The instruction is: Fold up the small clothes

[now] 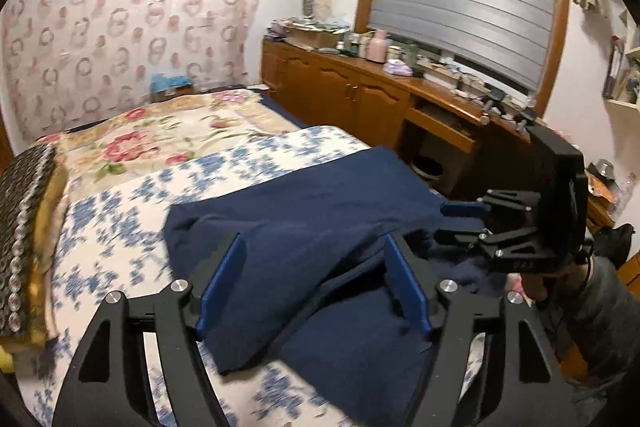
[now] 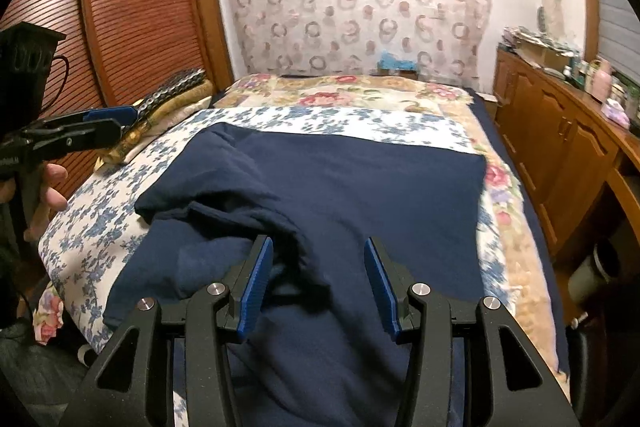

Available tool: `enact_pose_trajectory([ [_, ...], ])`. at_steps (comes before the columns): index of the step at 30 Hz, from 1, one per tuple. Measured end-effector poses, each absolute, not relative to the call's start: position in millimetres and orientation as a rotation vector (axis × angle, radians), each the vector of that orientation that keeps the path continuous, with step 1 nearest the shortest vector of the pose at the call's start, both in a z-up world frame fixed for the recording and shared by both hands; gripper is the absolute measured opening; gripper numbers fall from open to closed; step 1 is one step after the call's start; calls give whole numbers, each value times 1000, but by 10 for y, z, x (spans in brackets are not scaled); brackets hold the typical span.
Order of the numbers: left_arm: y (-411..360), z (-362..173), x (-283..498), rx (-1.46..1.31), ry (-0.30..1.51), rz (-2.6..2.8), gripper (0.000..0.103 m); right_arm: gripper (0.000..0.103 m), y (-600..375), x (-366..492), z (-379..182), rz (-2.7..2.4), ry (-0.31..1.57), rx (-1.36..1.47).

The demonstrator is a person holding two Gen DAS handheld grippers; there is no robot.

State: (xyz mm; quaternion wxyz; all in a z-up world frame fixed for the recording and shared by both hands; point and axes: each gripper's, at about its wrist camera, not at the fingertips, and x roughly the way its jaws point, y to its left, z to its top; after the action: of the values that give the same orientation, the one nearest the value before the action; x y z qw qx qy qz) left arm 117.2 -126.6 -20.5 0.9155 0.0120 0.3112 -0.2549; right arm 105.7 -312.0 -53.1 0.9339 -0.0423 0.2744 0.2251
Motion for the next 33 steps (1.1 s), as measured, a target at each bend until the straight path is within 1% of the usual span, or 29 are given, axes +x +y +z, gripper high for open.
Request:
enact_pose_trajectory([
  [11, -783, -448, 1140, -32, 665, -378, 73, 50, -2771, 1499, -615, 511, 672, -204],
  [18, -644, -498, 1121, -34, 663, -324, 73, 50, -2704, 1602, -547, 517, 674, -252],
  [20, -616, -506, 1113, -39, 662, -318, 73, 44, -2683, 1591, -536, 523, 671, -272],
  [21, -609, -509, 1111, -41, 661, -315, 73, 38, -2646, 1571, -546, 526, 668, -283],
  [22, -597, -512, 1109, -42, 661, -312, 73, 24, -2598, 1554, -574, 530, 662, -293],
  [23, -592, -511, 1104, -43, 661, -310, 73, 14, -2578, 1525, -578, 539, 655, -302],
  [24, -590, -513, 1103, -44, 661, -308, 73, 11, -2572, 1500, -571, 551, 649, -307],
  [27, -579, -506, 1101, -45, 657, -305, 73, 8, -2584, 1394, -497, 584, 609, -297],
  [33, -564, -489, 1075, -57, 645, -304, 73, 7, -2616, 1063, -130, 641, 500, -247],
])
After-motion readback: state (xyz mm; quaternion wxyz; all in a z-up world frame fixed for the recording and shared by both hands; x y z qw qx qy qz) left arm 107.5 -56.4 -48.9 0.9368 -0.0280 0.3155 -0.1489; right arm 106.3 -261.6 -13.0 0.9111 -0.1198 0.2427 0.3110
